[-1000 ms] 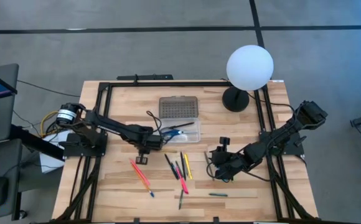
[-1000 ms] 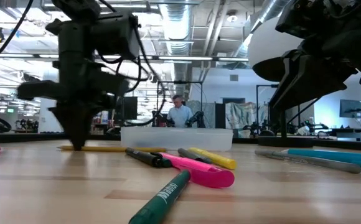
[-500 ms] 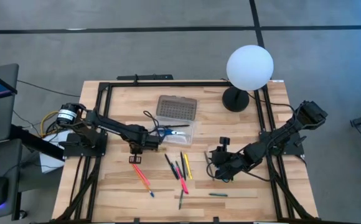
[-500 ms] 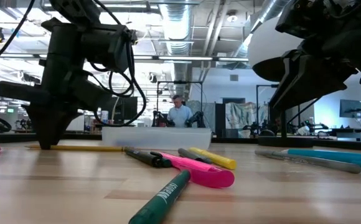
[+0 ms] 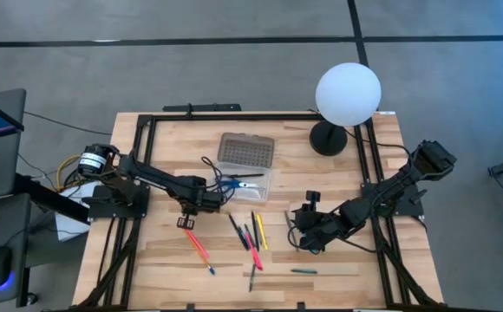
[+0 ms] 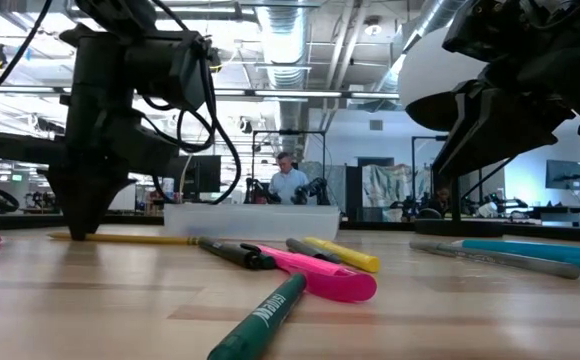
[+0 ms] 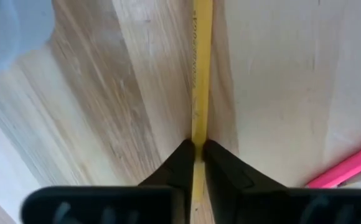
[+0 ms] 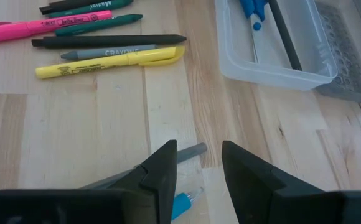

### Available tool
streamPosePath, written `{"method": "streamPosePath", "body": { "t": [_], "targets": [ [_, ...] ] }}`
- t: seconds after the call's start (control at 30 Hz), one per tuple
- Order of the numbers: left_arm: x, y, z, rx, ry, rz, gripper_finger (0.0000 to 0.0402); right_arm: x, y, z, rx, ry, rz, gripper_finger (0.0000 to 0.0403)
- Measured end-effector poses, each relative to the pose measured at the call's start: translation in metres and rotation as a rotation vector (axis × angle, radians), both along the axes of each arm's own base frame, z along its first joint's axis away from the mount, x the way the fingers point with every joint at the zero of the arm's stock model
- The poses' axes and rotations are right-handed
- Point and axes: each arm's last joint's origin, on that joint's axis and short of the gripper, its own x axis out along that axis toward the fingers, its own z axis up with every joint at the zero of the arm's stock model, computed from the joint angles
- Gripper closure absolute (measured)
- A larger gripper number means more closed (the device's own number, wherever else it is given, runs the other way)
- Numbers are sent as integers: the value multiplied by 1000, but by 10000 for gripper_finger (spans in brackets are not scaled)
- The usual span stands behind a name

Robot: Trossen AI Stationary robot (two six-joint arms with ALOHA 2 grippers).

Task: Pick & place school supplies into a supply box
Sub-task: Put the yellow pencil into the gray supply box

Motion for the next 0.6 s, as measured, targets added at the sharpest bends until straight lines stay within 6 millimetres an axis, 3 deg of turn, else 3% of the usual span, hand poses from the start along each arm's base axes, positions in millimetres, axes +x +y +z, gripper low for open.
{"method": "streamPosePath", "body": {
  "t": [0.6],
  "targets": [
    [4,-22,0,92,-84,-144,389,0,0,0,0,0,0,282]
  ]
}}
